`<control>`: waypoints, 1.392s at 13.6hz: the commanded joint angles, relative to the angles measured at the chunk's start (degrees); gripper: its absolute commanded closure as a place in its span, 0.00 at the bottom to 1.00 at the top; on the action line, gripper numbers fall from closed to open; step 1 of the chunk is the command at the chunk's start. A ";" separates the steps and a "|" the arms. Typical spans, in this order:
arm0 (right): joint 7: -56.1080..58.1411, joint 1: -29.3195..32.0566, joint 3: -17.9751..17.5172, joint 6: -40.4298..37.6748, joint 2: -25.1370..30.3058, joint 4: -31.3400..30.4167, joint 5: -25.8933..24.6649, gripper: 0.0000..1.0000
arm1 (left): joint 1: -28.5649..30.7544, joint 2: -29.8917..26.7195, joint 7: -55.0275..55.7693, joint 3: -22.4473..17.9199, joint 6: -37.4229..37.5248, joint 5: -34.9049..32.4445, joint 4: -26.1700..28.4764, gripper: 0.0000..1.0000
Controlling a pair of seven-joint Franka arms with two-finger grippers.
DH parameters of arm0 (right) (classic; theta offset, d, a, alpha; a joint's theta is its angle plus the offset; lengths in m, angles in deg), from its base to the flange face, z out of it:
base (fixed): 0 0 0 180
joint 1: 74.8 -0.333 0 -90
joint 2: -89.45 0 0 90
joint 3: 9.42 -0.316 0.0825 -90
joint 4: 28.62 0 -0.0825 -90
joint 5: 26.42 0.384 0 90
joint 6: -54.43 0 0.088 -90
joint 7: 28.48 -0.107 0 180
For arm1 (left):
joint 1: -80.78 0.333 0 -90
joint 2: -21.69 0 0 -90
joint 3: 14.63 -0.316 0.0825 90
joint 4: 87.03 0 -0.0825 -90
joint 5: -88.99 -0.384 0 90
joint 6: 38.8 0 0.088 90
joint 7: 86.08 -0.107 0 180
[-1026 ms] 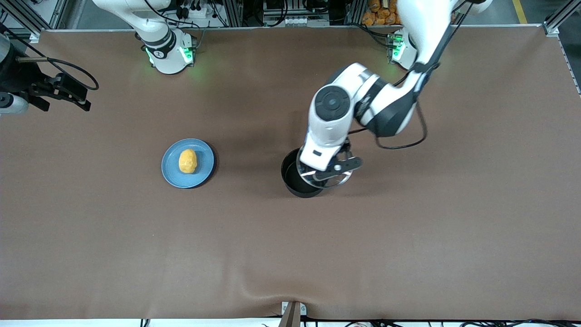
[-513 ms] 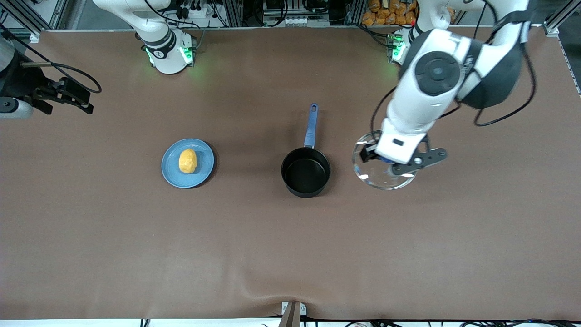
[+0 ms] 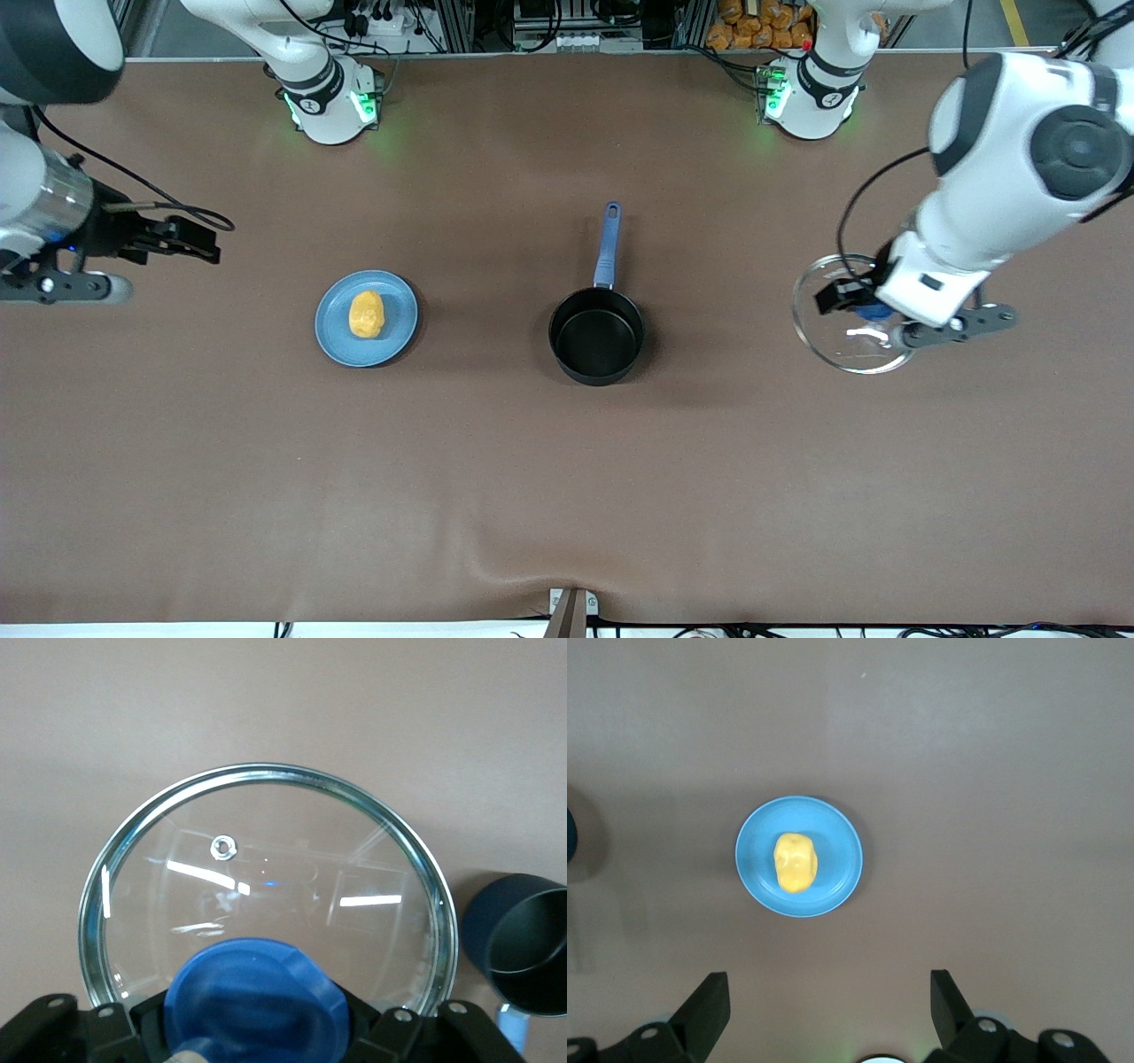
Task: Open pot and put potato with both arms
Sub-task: 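Lower the lid with the left gripper while the right gripper reaches the potato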
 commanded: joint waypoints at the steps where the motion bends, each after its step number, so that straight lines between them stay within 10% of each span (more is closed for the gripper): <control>1: -0.53 -2.34 -0.40 0.17 -4.57 0.78 0.86 0.00 | 1.94 -0.55 -2.96 0.65 -1.98 1.02 2.82 0.67; 14: -8.62 -8.93 -0.40 41.80 -5.11 -34.36 1.66 0.00 | 5.46 10.08 -8.68 0.12 -42.74 -1.97 28.03 0.67; 19: -5.54 -8.85 -0.40 44.82 -9.24 -35.61 0.69 0.00 | 6.42 14.23 -8.16 -0.06 -48.05 -6.88 28.92 0.67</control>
